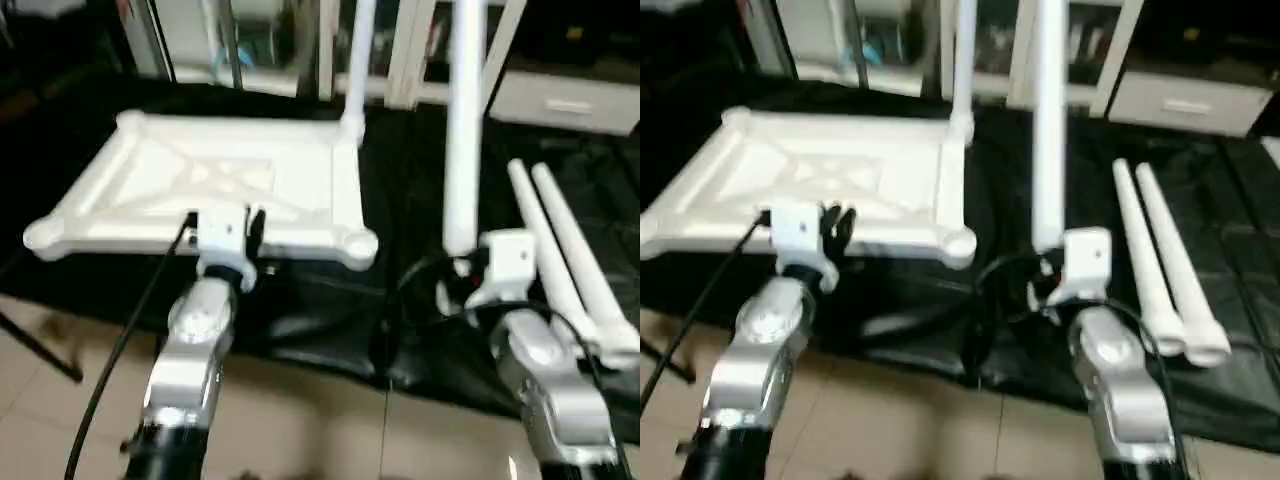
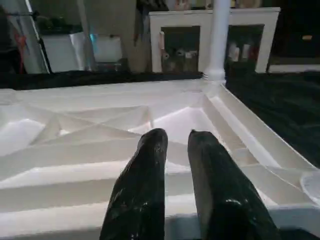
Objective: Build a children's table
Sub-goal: Insert table leg to table base
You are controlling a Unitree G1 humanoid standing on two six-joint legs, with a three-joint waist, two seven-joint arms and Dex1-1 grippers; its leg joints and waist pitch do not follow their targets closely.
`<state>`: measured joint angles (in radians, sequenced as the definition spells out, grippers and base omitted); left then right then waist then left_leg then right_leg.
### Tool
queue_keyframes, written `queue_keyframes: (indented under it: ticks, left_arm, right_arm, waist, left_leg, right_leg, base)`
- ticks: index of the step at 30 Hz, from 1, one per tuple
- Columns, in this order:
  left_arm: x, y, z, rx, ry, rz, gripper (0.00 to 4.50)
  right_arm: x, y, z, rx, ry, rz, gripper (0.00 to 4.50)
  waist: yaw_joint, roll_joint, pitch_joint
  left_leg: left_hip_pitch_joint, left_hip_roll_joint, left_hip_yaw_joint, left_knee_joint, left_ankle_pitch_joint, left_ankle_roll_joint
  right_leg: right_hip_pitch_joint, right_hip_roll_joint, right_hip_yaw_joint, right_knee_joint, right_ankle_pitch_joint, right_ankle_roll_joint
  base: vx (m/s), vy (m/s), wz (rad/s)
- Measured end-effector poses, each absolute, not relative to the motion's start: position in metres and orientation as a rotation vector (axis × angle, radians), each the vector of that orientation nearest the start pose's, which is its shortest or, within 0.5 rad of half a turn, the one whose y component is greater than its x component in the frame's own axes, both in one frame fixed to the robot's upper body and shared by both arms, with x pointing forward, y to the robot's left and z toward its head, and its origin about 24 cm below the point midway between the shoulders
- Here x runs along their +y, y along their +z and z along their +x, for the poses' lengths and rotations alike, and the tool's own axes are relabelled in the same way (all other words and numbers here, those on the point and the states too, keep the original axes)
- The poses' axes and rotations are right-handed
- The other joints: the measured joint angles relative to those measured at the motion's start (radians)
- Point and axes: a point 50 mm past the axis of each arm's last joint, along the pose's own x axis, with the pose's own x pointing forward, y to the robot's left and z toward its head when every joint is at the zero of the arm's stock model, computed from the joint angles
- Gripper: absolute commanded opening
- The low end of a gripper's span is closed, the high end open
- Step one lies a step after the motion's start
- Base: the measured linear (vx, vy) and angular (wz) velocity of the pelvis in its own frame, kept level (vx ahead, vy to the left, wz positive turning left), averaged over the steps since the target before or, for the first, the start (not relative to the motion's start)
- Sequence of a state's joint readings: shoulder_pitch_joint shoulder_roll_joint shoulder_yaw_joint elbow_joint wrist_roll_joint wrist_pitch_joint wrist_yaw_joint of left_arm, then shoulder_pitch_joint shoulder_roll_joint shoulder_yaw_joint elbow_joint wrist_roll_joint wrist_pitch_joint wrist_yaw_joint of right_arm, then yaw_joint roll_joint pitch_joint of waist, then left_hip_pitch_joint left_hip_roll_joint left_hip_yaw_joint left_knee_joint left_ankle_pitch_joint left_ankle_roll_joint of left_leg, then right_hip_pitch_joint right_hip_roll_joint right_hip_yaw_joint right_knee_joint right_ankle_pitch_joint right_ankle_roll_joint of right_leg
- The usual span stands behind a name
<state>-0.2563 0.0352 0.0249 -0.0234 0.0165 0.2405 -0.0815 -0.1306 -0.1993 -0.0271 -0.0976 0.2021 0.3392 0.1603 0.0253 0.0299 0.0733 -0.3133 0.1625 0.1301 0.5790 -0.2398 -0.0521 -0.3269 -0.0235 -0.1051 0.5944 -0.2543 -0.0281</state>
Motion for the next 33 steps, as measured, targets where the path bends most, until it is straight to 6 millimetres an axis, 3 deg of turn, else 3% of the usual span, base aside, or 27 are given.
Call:
queue_keyframes:
  ticks: [3, 5, 7, 10, 11, 12, 13, 14, 15, 16, 17, 18, 19, 20, 21, 22, 23, 24, 26, 27, 29, 30, 33]
  left_arm:
    - [0.139, 0.096, 0.299, -0.047, -0.115, 0.056, 0.96]
    - [0.139, 0.095, 0.298, -0.044, -0.115, 0.056, 0.96]
    - [0.138, 0.094, 0.297, -0.042, -0.12, 0.057, 0.96]
    - [0.138, 0.094, 0.297, -0.043, -0.121, 0.06, 0.96]
    - [0.139, 0.094, 0.297, -0.043, -0.12, 0.062, 0.96]
    - [0.142, 0.094, 0.297, -0.04, -0.109, 0.068, 0.96]
    - [0.146, 0.093, 0.297, -0.038, -0.098, 0.075, 0.96]
    - [0.147, 0.093, 0.297, -0.037, -0.093, 0.078, 0.96]
    - [0.144, 0.094, 0.296, -0.04, -0.1, 0.078, 0.96]
    - [0.139, 0.094, 0.296, -0.043, -0.114, 0.07, 0.96]
    - [0.13, 0.094, 0.295, -0.043, -0.142, 0.061, 0.96]
    - [0.124, 0.093, 0.295, -0.043, -0.164, 0.061, 0.96]
    - [0.126, 0.095, 0.296, -0.047, -0.16, 0.065, 0.96]
    - [0.129, 0.097, 0.297, -0.056, -0.149, 0.07, 0.96]
    - [0.134, 0.1, 0.299, -0.067, -0.131, 0.078, 0.96]
    - [0.138, 0.1, 0.299, -0.064, -0.12, 0.086, 0.96]
    - [0.145, 0.1, 0.3, -0.059, -0.102, 0.098, 0.96]
    - [0.15, 0.098, 0.301, -0.049, -0.086, 0.099, 0.96]
    - [0.148, 0.096, 0.303, -0.038, -0.092, 0.093, 0.96]
    - [0.146, 0.095, 0.303, -0.034, -0.101, 0.091, 0.96]
    - [0.14, 0.096, 0.303, -0.038, -0.139, 0.077, 0.96]
    - [0.134, 0.096, 0.303, -0.032, -0.186, 0.058, 1.25]
    - [0.129, 0.096, 0.304, -0.002, -0.293, -0.039, 1.3]
  right_arm:
    - [-0.169, 0.08, 0.282, 0.079, 0.201, 0.005, 1.85]
    - [-0.169, 0.083, 0.283, 0.057, 0.211, 0.005, 1.85]
    - [-0.169, 0.084, 0.283, 0.046, 0.216, 0.005, 1.85]
    - [-0.169, 0.085, 0.284, 0.038, 0.219, 0.004, 1.85]
    - [-0.168, 0.086, 0.285, 0.034, 0.222, 0.004, 1.85]
    - [-0.163, 0.09, 0.288, 0.021, 0.237, 0.01, 1.85]
    - [-0.161, 0.092, 0.289, 0.012, 0.248, 0.012, 1.85]
    - [-0.161, 0.093, 0.29, 0.008, 0.252, 0.012, 1.85]
    - [-0.163, 0.094, 0.29, 0.007, 0.247, 0.009, 1.85]
    - [-0.17, 0.092, 0.288, 0.016, 0.229, 0.001, 1.85]
    - [-0.175, 0.089, 0.289, 0.028, 0.213, -0.002, 1.85]
    - [-0.179, 0.088, 0.29, 0.034, 0.199, -0.002, 1.85]
    - [-0.179, 0.089, 0.291, 0.029, 0.199, -0.002, 1.85]
    - [-0.178, 0.092, 0.292, 0.018, 0.204, -0.003, 1.85]
    - [-0.175, 0.097, 0.295, -0.003, 0.213, 0.002, 1.85]
    - [-0.169, 0.098, 0.297, -0.008, 0.233, 0.01, 1.85]
    - [-0.162, 0.099, 0.298, -0.014, 0.272, 0.01, 1.85]
    - [-0.157, 0.101, 0.299, -0.018, 0.309, 0.012, 1.85]
    - [-0.159, 0.103, 0.3, -0.022, 0.344, 0.006, 1.85]
    - [-0.162, 0.103, 0.3, -0.019, 0.354, 0.0, 1.85]
    - [-0.167, 0.103, 0.3, -0.014, 0.375, 0.016, 1.85]
    - [-0.168, 0.103, 0.301, -0.003, 0.407, 0.06, 1.85]
    - [-0.162, 0.11, 0.302, -0.006, 0.528, 0.131, 1.85]
  waist:
    - [-0.017, -0.003, -0.002]
    - [-0.024, -0.008, -0.004]
    - [-0.023, -0.011, -0.007]
    - [-0.022, -0.01, -0.012]
    - [-0.027, -0.011, -0.014]
    - [-0.039, -0.02, -0.018]
    - [-0.046, -0.03, -0.022]
    - [-0.05, -0.044, -0.03]
    - [-0.053, -0.066, -0.036]
    - [-0.048, -0.068, -0.032]
    - [-0.041, -0.069, -0.031]
    - [-0.029, -0.068, -0.031]
    - [-0.023, -0.06, -0.031]
    - [-0.019, -0.04, -0.033]
    - [-0.018, -0.004, -0.03]
    - [-0.02, -0.004, -0.03]
    - [-0.021, -0.003, -0.03]
    - [-0.018, -0.005, -0.031]
    - [-0.008, -0.008, -0.032]
    - [-0.003, -0.009, -0.032]
    - [0.01, -0.011, -0.031]
    - [0.013, -0.011, -0.031]
    - [0.011, -0.009, -0.03]
  left_leg:
    - [0.01, 0.004, 0.001, 0.002, 0.0, 0.0]
    - [0.015, 0.002, 0.013, 0.004, 0.0, 0.0]
    - [0.014, -0.002, 0.021, 0.007, -0.003, 0.006]
    - [0.009, -0.012, 0.019, 0.012, -0.021, 0.025]
    - [0.011, -0.017, 0.017, 0.012, -0.027, 0.03]
    - [0.013, -0.029, 0.007, 0.015, -0.036, 0.035]
    - [0.016, -0.042, -0.005, 0.018, -0.046, 0.035]
    - [0.021, -0.058, -0.016, 0.022, -0.057, 0.037]
    - [0.013, -0.078, -0.021, 0.052, -0.079, 0.063]
    - [-0.005, -0.081, -0.022, 0.101, -0.09, 0.137]
    - [-0.029, -0.077, -0.03, 0.155, -0.089, 0.169]
    - [-0.067, -0.077, -0.034, 0.196, -0.078, 0.153]
    - [-0.089, -0.071, -0.038, 0.175, -0.058, 0.12]
    - [-0.107, -0.051, -0.041, 0.116, -0.031, 0.089]
    - [-0.114, -0.018, -0.051, 0.077, 0.038, 0.027]
    - [-0.114, -0.014, -0.053, 0.09, 0.027, 0.032]
    - [-0.114, -0.018, -0.054, 0.093, 0.024, 0.037]
    - [-0.113, -0.029, -0.054, 0.093, 0.024, 0.039]
    - [-0.113, -0.048, -0.054, 0.093, 0.026, 0.041]
    - [-0.114, -0.053, -0.05, 0.088, 0.032, 0.042]
    - [-0.115, -0.052, -0.035, 0.065, 0.047, 0.045]
    - [-0.111, -0.043, -0.021, 0.051, 0.054, 0.046]
    - [-0.105, -0.024, 0.006, 0.044, 0.062, 0.043]
  right_leg:
    - [0.019, -0.002, -0.008, -0.017, 0.004, -0.007]
    - [0.029, -0.008, -0.004, -0.017, 0.009, -0.014]
    - [0.031, -0.01, 0.007, -0.017, 0.01, -0.011]
    - [0.027, -0.018, 0.009, -0.016, -0.007, -0.003]
    - [0.015, -0.021, 0.011, -0.004, -0.013, -0.012]
    - [-0.014, -0.034, 0.013, 0.043, -0.029, -0.024]
    - [-0.04, -0.043, 0.027, 0.087, -0.034, -0.017]
    - [-0.064, -0.058, 0.046, 0.102, -0.036, -0.009]
    - [-0.066, -0.071, 0.077, 0.101, -0.043, 0.041]
    - [-0.052, -0.061, 0.09, 0.102, -0.055, 0.042]
    - [-0.037, -0.057, 0.093, 0.093, -0.057, 0.039]
    - [-0.016, -0.052, 0.093, 0.078, -0.056, 0.038]
    - [0.0, -0.044, 0.087, 0.068, -0.057, 0.037]
    - [0.014, -0.026, 0.076, 0.059, -0.058, 0.036]
    - [0.031, -0.002, 0.046, 0.062, -0.067, 0.037]
    - [0.03, -0.008, 0.032, 0.073, -0.073, 0.033]
    - [0.014, -0.013, 0.037, 0.092, -0.075, 0.023]
    - [-0.005, -0.025, 0.053, 0.105, -0.067, 0.028]
    - [-0.024, -0.042, 0.092, 0.085, -0.053, 0.07]
    - [-0.026, -0.049, 0.096, 0.084, -0.044, 0.085]
    - [-0.028, -0.055, 0.095, 0.076, -0.033, 0.083]
    - [-0.026, -0.055, 0.093, 0.064, -0.025, 0.075]
    - [-0.02, -0.054, 0.089, 0.052, -0.009, 0.062]
  base:
    - [0.047, 0.064, -0.08]
    - [0.09, 0.058, 0.0]
    - [0.112, 0.055, 0.02]
    - [0.171, 0.053, 0.06]
    - [0.202, 0.029, 0.04]
    - [0.202, 0.029, 0.04]
    - [0.141, -0.005, -0.09]
    - [0.097, 0.001, -0.12]
    - [0.097, 0.001, -0.12]
    - [0.103, 0.027, 0.02]
    - [0.133, 0.02, 0.05]
    - [0.133, 0.02, 0.05]
    - [0.115, 0.008, -0.1]
    - [0.0, 0.0, 0.0]
    - [0.0, 0.0, 0.0]
    - [-0.022, 0.058, -0.14]
    - [0.069, 0.062, -0.14]
    - [0.069, 0.062, -0.14]
    - [-0.026, 0.056, -0.03]
    - [-0.062, 0.047, -0.03]
    - [-0.052, 0.006, 0.01]
    - [-0.053, -0.002, 0.03]
    - [-0.093, 0.013, 0.03]
